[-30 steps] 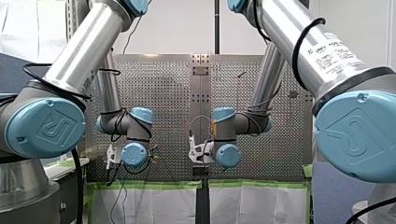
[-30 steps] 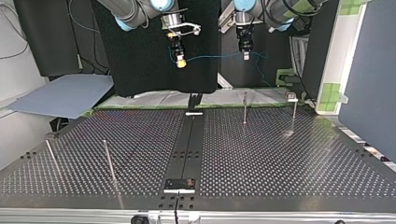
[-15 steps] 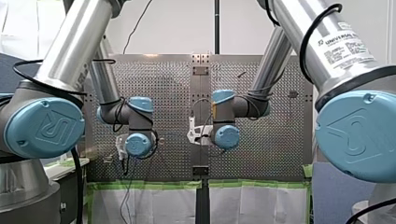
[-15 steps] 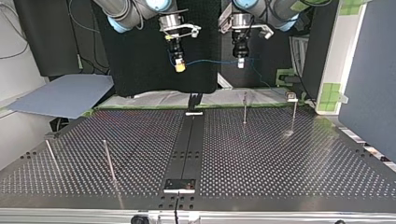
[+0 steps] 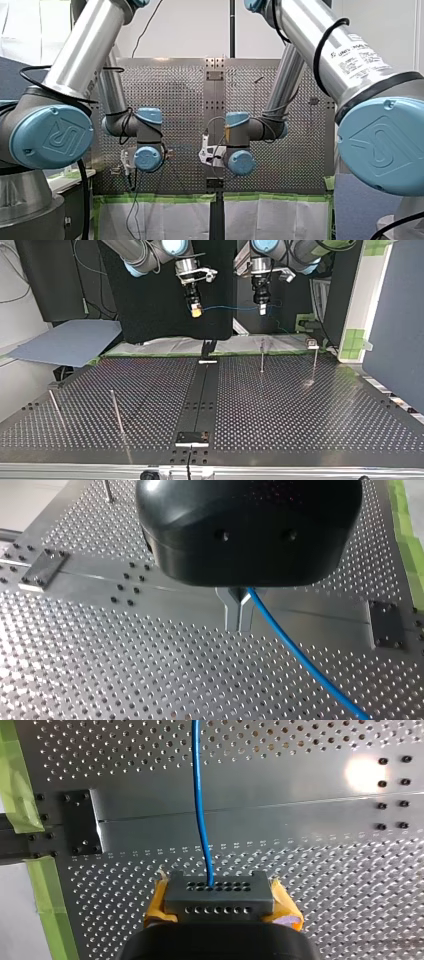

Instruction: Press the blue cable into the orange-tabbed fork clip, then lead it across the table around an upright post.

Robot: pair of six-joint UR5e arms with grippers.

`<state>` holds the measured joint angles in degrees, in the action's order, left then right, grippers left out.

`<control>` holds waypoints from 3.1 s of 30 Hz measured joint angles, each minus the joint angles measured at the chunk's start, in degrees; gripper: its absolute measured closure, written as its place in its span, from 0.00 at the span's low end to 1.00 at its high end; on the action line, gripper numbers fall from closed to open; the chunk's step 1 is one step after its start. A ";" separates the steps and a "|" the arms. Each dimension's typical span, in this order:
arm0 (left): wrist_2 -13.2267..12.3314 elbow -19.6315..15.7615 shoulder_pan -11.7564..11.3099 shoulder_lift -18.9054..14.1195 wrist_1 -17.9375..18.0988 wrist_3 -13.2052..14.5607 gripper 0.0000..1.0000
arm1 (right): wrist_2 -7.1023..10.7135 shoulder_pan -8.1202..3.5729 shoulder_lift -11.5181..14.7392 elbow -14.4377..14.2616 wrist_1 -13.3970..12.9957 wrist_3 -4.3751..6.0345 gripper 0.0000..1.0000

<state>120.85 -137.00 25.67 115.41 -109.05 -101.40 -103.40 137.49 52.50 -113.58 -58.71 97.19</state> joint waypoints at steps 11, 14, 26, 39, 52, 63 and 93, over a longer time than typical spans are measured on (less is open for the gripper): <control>-5.91 0.00 -6.27 6.47 6.08 1.09 1.00 | 1.75 -1.09 -3.17 3.24 -1.18 1.11 1.00; -7.70 0.00 -8.07 8.27 6.82 1.66 1.00 | 2.30 -1.22 -4.63 4.75 -0.55 1.27 1.00; -15.15 0.00 -15.52 11.24 6.42 0.83 1.00 | 3.29 -1.97 -8.72 8.41 0.06 2.25 1.00; -18.63 0.00 -19.85 11.56 1.87 0.65 1.00 | 5.64 -4.75 -10.15 12.34 1.49 2.90 1.00; -20.88 4.91 -20.23 17.92 1.00 0.10 1.00 | 7.06 -6.56 -13.30 14.65 2.62 2.91 1.00; -22.21 10.25 -20.44 18.63 -0.80 -0.60 1.00 | 7.26 -8.21 -15.59 17.18 3.76 2.86 1.00; -22.24 16.74 -21.78 18.65 -6.25 0.15 1.00 | 8.45 -10.62 -17.50 20.14 4.28 2.57 1.00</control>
<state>98.61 -120.26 3.89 134.06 -115.30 -101.25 -94.95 126.87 35.00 -93.45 -54.43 99.76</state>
